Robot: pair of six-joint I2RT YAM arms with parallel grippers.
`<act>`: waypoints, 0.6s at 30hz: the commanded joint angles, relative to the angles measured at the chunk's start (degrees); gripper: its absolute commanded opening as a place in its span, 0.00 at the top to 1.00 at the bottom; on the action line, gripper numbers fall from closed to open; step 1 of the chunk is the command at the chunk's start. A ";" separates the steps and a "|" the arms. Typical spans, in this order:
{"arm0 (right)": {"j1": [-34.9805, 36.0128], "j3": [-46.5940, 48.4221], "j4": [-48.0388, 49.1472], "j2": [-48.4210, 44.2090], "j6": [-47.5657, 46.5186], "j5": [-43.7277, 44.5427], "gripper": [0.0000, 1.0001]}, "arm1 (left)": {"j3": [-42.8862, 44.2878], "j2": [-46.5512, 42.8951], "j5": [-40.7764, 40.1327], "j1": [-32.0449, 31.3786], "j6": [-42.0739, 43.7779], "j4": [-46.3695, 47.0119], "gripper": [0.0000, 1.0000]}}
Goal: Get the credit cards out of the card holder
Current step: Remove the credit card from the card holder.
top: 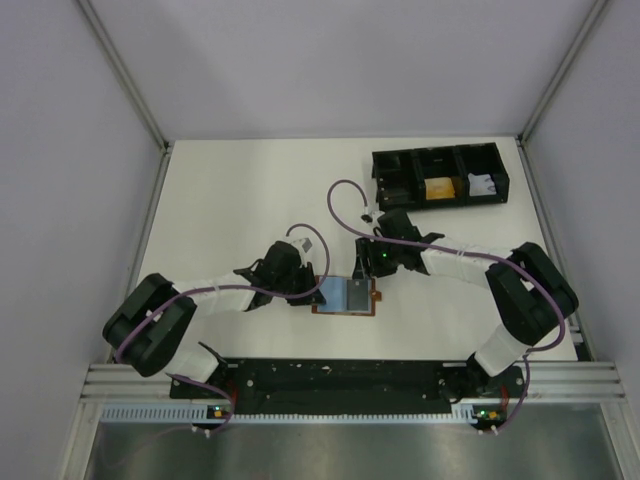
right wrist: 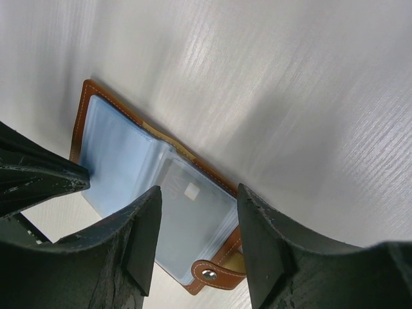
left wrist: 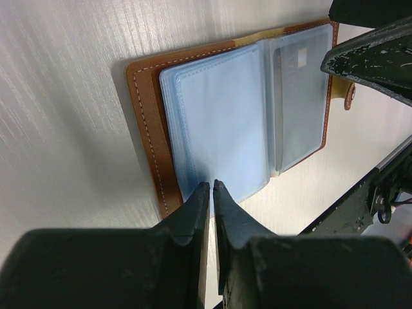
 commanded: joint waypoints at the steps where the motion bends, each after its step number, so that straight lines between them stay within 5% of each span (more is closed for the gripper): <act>1: -0.33 1.17 -0.51 0.63 -1.46 -0.10 0.50 | -0.90 0.76 -0.62 -0.19 0.93 -0.03 0.89; 18: -0.33 1.61 -0.95 -0.33 -1.20 -4.14 0.56 | -0.99 0.84 -0.53 -0.19 0.76 0.05 0.89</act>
